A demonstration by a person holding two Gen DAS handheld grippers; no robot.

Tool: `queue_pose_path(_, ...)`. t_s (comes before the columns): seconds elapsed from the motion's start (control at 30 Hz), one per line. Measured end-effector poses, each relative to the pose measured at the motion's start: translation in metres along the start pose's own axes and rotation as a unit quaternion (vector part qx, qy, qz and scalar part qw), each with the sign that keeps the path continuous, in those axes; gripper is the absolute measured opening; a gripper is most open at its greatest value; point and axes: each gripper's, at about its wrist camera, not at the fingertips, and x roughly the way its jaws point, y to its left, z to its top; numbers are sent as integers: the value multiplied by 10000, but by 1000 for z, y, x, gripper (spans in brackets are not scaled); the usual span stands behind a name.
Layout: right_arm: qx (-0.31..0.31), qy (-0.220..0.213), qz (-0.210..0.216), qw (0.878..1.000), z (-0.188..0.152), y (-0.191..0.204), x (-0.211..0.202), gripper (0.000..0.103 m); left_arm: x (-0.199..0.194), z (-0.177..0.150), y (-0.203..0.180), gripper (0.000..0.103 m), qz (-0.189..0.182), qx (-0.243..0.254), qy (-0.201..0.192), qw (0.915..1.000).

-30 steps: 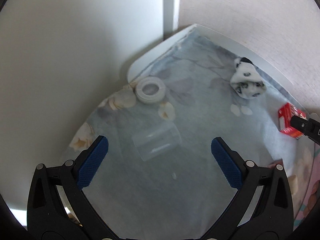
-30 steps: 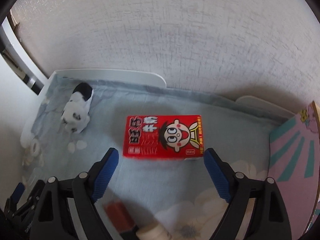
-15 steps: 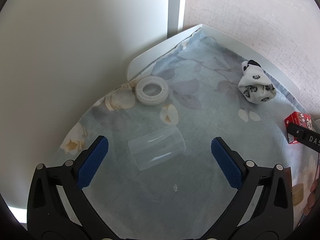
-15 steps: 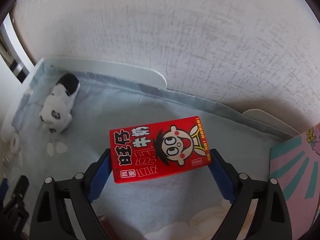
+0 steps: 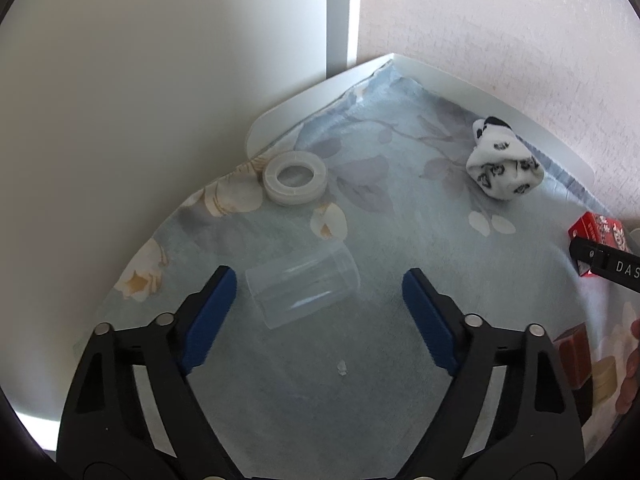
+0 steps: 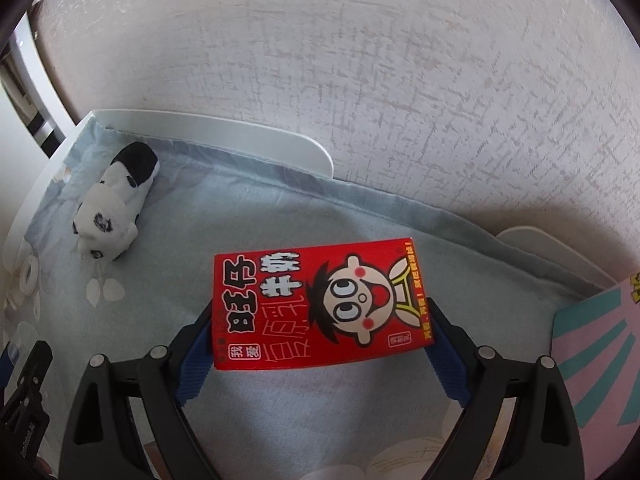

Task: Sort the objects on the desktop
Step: 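Grasp the red milk box with right gripper while left gripper grasps clear cup, then carry red milk box and clear cup into the box and release both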

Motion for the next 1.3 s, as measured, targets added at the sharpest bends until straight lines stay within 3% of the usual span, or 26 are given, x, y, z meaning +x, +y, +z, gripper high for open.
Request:
queue_pose_path(0.2,-255,-145,-78,9995,1,5,-6,88,-1,2,7,75,39,-136,-54,9999)
queue_pose_path(0.33,-317,-169,-88,9993,1,6,-8,88,4,5,8,59,6,-135,-1,9999)
queue_pose_path(0.37,-335,-174,-88,9992,1,6,-9,88,3,5,9,49,5,-129,-20,9999)
queue_pose_path(0.7,-387,-262,-39,9989,4,4,-23,88,-10,9,7,49,-191,-13,-103,9998)
queue_pose_path(0.83,-312,-161,-19,9994,14,-12,-29,88,-15,19,2,49,-486,136,14,9987)
queue_pose_path(1.3,-78,-404,92,9991,16,-49,-150,88,-72,83,-26,49,-1303,893,52,9874)
